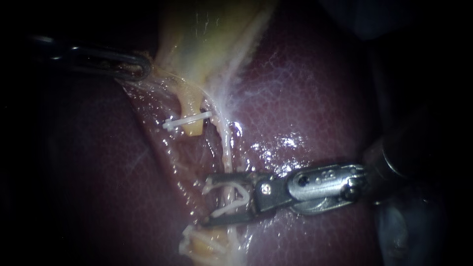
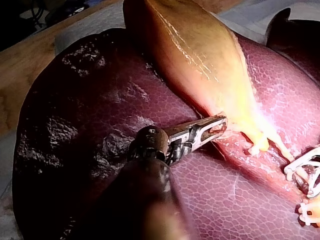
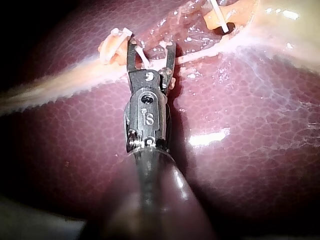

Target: Clipping first clip right tube

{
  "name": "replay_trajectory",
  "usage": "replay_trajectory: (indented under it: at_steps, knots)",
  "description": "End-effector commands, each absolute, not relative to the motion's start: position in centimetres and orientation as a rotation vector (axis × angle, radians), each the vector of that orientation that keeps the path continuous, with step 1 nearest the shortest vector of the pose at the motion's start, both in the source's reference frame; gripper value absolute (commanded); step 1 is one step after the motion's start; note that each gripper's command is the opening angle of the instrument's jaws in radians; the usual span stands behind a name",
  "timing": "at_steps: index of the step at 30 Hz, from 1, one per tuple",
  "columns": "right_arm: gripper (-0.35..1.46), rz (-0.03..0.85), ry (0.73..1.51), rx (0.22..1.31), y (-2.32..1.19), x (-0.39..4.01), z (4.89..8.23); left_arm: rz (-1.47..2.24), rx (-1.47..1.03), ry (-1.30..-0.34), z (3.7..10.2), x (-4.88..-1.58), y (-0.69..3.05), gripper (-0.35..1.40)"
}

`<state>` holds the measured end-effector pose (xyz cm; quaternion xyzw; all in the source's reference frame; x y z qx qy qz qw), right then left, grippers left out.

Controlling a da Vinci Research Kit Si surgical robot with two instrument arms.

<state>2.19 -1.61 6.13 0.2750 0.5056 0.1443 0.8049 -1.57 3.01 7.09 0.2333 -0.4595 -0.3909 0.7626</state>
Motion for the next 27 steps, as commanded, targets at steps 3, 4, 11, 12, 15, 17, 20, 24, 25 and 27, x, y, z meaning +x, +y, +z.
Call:
replay_trajectory:
  at_steps: [3, 4, 11, 12, 15, 17, 20, 24, 25, 27]
  knots:
    - [0.50, 0.314, 1.081, 0.594, -1.61, 2.18, 6.11, -0.850, 0.507, -0.999, 7.09, -1.57, 3.01, -0.35]
    - [0.50, 0.315, 1.081, 0.595, -1.60, 2.18, 6.10, -0.850, 0.507, -0.999, 7.09, -1.57, 3.01, -0.35]
    - [0.50, 0.337, 1.080, 0.612, -1.50, 2.07, 5.93, -0.850, 0.507, -1.000, 7.09, -1.56, 3.01, -0.35]
    - [0.50, 0.340, 1.079, 0.609, -1.47, 2.04, 5.89, -0.850, 0.507, -1.000, 7.09, -1.56, 3.01, -0.35]
    - [0.50, 0.346, 1.081, 0.611, -1.41, 1.94, 5.81, -0.850, 0.507, -1.000, 7.09, -1.56, 3.01, -0.35]
    - [0.50, 0.351, 1.083, 0.610, -1.36, 1.88, 5.76, -0.850, 0.507, -1.000, 7.09, -1.56, 3.01, -0.35]
    - [0.49, 0.356, 1.082, 0.611, -1.30, 1.78, 5.70, -0.849, 0.507, -1.000, 7.09, -1.56, 3.01, -0.35]
    - [0.49, 0.375, 1.076, 0.619, -1.27, 1.70, 5.68, -0.849, 0.508, -1.000, 7.10, -1.56, 3.01, -0.35]
    - [0.49, 0.380, 1.075, 0.622, -1.26, 1.68, 5.69, -0.849, 0.508, -1.000, 7.10, -1.56, 3.01, -0.35]
    - [0.49, 0.385, 1.073, 0.625, -1.26, 1.67, 5.71, -0.849, 0.508, -1.000, 7.10, -1.56, 3.01, -0.35]
